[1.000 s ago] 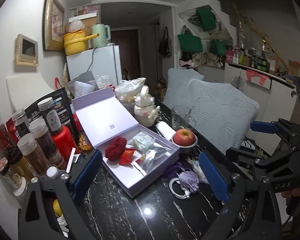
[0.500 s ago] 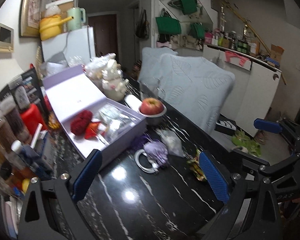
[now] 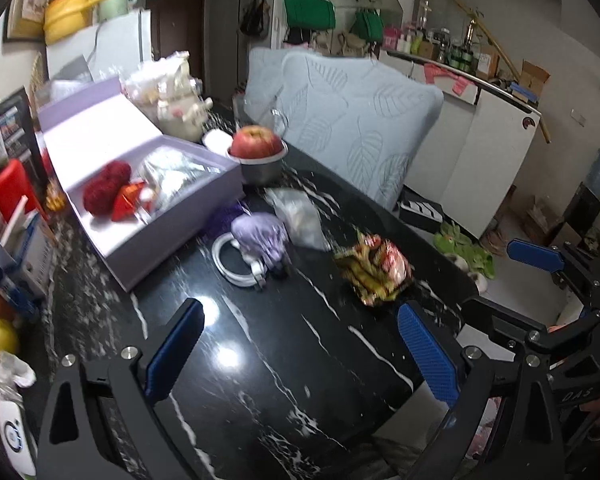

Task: Organize soft objects
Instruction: 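Withdraw both tools from the box back toward the remaining table items, then move the left tool to the white cable while the right tool approaches the cereal bag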

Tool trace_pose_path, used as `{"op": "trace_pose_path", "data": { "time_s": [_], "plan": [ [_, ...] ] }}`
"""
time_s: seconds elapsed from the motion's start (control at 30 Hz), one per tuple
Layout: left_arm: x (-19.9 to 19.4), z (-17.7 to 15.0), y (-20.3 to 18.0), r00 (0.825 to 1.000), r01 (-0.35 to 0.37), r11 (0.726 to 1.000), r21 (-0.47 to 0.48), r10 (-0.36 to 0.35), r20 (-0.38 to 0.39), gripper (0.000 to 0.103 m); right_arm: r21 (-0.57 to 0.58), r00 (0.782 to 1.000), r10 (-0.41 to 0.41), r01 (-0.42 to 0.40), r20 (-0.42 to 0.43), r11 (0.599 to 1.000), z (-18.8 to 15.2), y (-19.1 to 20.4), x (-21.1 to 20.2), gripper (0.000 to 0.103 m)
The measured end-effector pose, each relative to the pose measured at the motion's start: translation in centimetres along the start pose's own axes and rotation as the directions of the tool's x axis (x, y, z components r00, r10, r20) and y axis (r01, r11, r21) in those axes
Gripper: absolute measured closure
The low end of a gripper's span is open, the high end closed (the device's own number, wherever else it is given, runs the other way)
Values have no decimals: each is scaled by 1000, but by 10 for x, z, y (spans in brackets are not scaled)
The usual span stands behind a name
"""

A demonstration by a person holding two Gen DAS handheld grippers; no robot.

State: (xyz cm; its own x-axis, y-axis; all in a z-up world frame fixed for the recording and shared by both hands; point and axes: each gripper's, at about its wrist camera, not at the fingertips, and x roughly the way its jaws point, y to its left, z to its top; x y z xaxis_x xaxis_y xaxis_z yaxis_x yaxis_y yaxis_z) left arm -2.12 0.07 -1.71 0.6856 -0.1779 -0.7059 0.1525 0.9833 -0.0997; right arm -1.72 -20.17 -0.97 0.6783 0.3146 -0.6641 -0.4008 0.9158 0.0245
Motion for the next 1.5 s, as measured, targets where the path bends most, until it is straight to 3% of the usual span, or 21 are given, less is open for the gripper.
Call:
{"op": "trace_pose_path", "data": {
  "time_s": [0.57, 1.1, 1.5],
  "plan": [
    [51, -25, 12, 992, 39, 998, -56, -45, -114, 4, 85, 994, 45, -37, -98, 996, -53, -17, 38, 1],
    [104, 5, 57, 986, -92, 994, -51, 84, -144, 4, 66, 988, 93, -85, -124, 994, -34, -18, 95, 1],
    [142, 30, 77, 985, -10, 1000, -5, 9, -171, 4, 86, 984, 116, -105, -137, 991, -19, -24, 121, 1]
  ]
}}
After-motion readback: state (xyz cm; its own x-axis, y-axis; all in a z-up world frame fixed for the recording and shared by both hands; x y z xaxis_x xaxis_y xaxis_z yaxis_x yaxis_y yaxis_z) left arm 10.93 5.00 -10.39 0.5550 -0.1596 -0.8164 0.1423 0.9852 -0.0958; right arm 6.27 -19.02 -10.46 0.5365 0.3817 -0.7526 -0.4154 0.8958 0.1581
